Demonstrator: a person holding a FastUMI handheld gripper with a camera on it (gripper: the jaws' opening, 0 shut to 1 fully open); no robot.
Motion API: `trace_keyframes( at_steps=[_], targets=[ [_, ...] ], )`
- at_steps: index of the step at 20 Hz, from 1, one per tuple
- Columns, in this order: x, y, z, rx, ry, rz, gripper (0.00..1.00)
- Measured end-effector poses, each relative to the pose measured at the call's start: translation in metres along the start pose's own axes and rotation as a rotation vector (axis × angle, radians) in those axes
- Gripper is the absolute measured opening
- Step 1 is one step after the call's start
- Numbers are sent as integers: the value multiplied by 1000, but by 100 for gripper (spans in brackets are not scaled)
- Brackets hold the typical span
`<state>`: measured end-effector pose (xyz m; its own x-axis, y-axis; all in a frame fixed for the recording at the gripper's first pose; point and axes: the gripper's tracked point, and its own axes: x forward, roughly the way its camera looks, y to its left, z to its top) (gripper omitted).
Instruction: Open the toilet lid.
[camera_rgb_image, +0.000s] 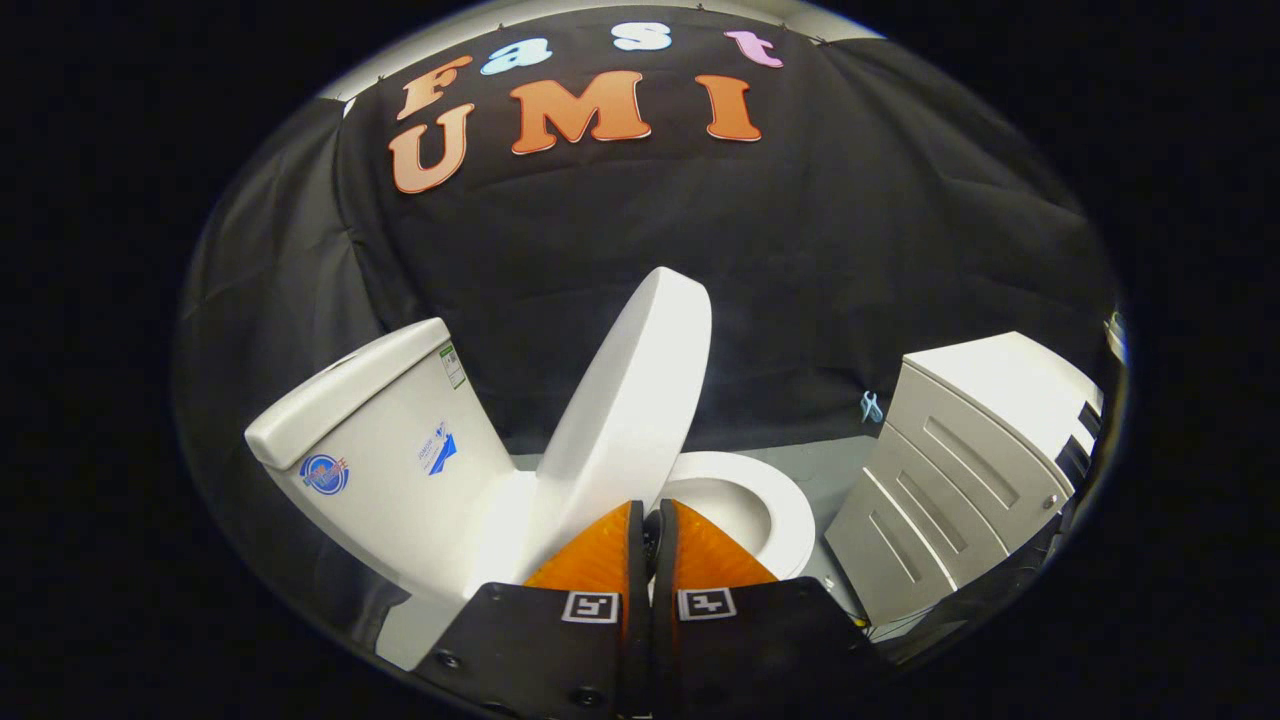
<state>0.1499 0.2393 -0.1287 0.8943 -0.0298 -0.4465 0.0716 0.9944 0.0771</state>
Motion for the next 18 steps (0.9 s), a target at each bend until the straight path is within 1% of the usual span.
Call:
trace_keyframes(
  at_steps=[6, 11, 18],
  targets=[
    [-7, 28, 12, -88, -32, 1, 8],
    [-9, 51, 21, -129, -56, 0, 8],
    [-17, 99, 34, -227, -109, 23, 8]
  ],
)
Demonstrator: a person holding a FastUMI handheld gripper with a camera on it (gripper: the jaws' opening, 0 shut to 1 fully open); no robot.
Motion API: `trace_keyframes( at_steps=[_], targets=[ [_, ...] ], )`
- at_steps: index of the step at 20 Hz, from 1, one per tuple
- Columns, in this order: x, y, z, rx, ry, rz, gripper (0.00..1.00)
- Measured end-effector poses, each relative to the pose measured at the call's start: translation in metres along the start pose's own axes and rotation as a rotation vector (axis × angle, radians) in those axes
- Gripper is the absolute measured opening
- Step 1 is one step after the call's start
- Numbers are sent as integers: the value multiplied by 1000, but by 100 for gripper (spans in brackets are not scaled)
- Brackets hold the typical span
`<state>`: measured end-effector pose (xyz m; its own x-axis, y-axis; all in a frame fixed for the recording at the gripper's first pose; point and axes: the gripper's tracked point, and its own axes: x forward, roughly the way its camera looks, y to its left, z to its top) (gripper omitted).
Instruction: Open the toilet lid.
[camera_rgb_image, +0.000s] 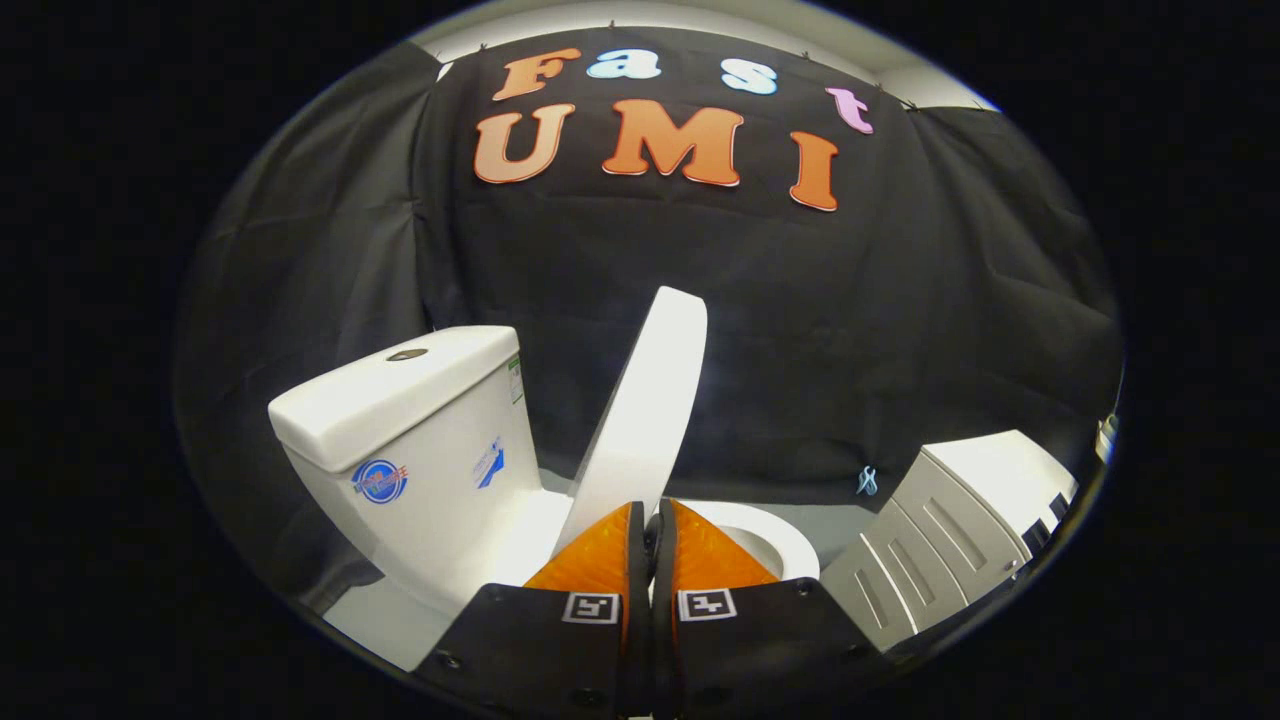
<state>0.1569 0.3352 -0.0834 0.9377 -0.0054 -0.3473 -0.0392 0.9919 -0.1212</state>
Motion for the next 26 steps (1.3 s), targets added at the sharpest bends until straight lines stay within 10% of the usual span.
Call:
trace_keyframes(
  at_steps=[26],
  targets=[
    [-3, 123, 27, -123, -66, 110, 8]
  ],
)
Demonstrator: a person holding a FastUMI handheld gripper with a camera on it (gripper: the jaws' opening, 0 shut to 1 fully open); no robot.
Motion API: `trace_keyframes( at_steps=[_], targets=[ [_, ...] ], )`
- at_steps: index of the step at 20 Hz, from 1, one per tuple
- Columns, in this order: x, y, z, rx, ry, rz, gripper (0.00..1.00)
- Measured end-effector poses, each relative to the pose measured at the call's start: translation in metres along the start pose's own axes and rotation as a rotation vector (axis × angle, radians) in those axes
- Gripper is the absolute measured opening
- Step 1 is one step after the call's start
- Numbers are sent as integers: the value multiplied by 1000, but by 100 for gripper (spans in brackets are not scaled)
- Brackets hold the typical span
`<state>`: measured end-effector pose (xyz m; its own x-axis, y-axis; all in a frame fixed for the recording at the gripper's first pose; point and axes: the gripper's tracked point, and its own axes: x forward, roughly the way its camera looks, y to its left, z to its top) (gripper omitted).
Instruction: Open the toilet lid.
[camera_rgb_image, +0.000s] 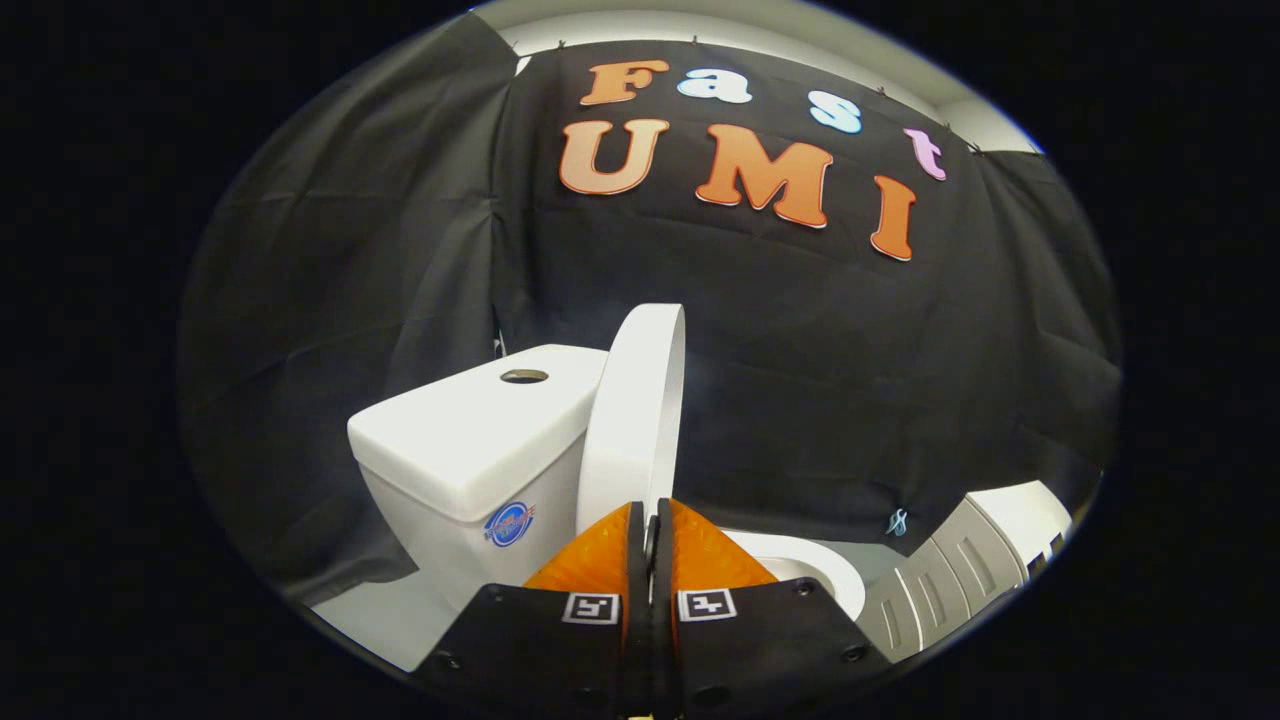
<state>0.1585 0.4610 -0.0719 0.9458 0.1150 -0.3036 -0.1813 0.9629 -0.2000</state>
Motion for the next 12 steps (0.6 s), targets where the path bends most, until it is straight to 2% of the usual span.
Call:
trace_keyframes(
  at_steps=[7, 12],
  targets=[
    [5, 26, 3, -22, 1, 33, 8],
    [6, 41, 3, -109, 1, 17, 8]
  ],
)
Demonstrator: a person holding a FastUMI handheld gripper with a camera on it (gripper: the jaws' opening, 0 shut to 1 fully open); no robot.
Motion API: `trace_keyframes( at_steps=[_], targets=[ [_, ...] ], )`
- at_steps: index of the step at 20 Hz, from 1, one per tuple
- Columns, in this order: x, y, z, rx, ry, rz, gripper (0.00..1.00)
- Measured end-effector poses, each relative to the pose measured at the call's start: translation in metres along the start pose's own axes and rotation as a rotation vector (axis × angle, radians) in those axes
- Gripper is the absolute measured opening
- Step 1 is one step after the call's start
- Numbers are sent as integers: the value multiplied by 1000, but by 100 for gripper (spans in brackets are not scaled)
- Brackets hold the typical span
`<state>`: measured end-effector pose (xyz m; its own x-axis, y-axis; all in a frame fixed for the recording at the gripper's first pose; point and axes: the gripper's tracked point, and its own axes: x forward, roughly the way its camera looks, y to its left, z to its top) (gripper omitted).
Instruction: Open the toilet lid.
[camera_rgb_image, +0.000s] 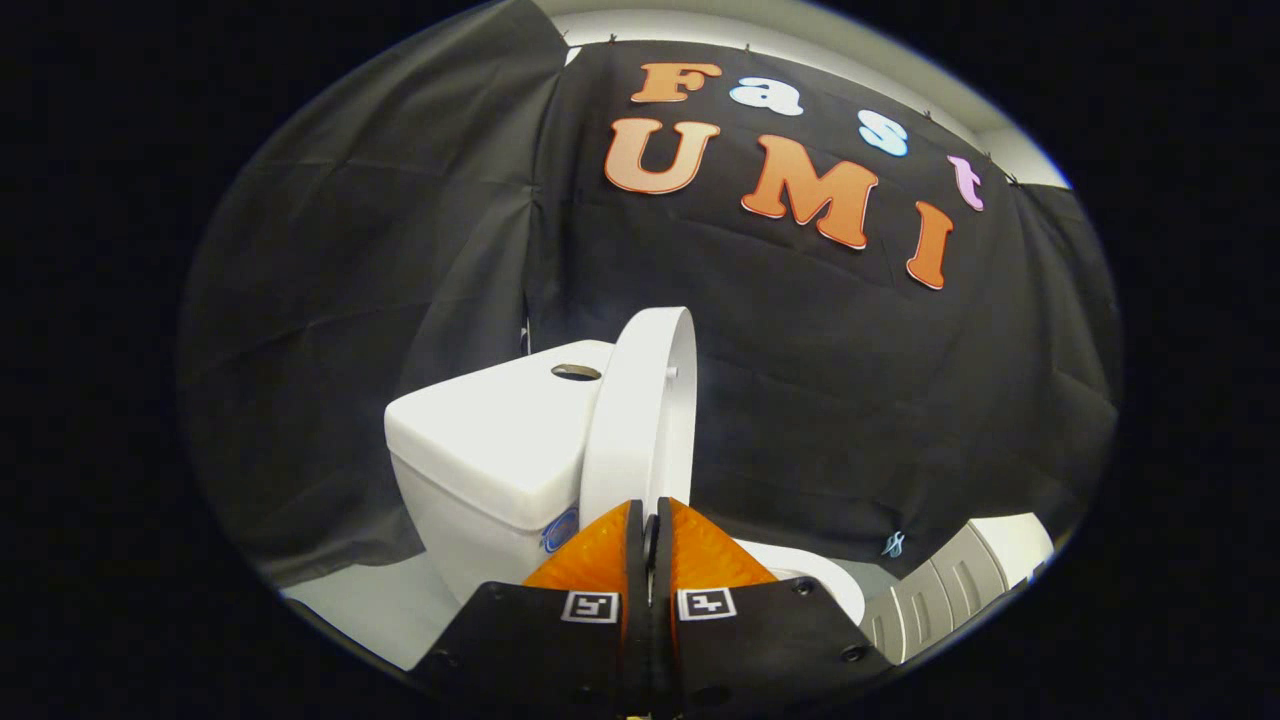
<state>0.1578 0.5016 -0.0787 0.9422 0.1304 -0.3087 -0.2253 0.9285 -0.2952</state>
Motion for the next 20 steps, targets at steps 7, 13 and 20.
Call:
trace_keyframes(
  at_steps=[7, 13, 20],
  targets=[
    [0, -1, -1, -37, 4, -54, 8],
    [3, 8, -2, -22, 16, 19, 36],
    [-5, -8, 1, 65, 16, 45, 88]
  ],
)
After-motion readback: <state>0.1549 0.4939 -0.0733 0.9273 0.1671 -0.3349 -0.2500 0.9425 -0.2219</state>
